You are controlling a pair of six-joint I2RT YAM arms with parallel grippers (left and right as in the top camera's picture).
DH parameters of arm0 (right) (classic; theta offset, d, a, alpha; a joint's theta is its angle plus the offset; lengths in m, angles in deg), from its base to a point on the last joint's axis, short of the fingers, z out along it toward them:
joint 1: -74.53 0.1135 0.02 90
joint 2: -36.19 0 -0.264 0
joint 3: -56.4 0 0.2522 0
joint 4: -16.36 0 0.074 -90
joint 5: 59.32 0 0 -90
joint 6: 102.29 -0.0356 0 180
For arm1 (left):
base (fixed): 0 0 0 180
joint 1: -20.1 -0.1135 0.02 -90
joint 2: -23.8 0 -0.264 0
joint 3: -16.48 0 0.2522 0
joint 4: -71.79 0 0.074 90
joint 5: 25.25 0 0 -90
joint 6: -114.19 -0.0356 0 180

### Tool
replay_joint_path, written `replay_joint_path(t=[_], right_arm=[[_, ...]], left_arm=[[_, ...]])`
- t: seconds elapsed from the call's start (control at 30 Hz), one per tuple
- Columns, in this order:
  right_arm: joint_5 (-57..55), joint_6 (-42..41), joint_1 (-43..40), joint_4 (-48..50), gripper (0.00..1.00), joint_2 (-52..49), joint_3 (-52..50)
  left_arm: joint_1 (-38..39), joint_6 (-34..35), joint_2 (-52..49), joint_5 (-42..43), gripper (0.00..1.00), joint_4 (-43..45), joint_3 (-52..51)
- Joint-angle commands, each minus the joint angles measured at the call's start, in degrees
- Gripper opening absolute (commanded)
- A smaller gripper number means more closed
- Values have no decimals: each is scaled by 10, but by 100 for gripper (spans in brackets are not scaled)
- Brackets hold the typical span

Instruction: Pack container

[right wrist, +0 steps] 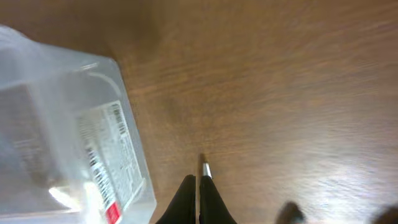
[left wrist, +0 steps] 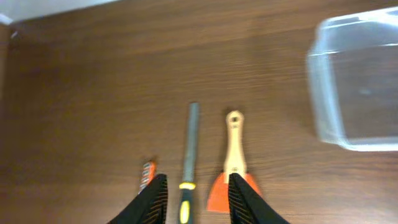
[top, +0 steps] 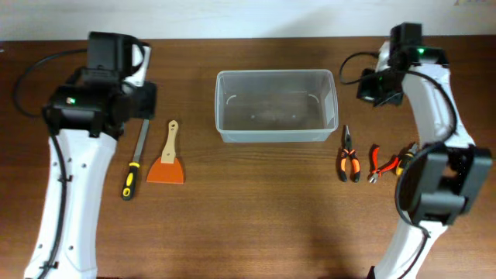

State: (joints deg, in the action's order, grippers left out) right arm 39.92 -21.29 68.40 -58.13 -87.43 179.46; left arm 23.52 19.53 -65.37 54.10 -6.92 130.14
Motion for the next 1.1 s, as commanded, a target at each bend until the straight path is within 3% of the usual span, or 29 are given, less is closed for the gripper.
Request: replay_joint_path(t=[0.0,0.57,0.67,0.73,0.83,1.07], right_arm=[[63,-5,14,4,4,-15,-1],[74,-2,68,33,4,-21,-1],[64,6,58,26,4,-17,1],[52,6,46,12,4,-8,2],[43,6,18,-15,4,14,3],[59,15,-54,-88,5,112,5]], left_arm=[[-30,6,-15,-10,41,-7,-5],[-109,8,-153,-2,44,-43,-5],[-109,4,-169,50,44,-43,-5],[-106,-39,-180,128,45,-43,-5],[-97,-97,-200,202,52,-43,-5],[-66,-105,-263,205,70,-38,-5]])
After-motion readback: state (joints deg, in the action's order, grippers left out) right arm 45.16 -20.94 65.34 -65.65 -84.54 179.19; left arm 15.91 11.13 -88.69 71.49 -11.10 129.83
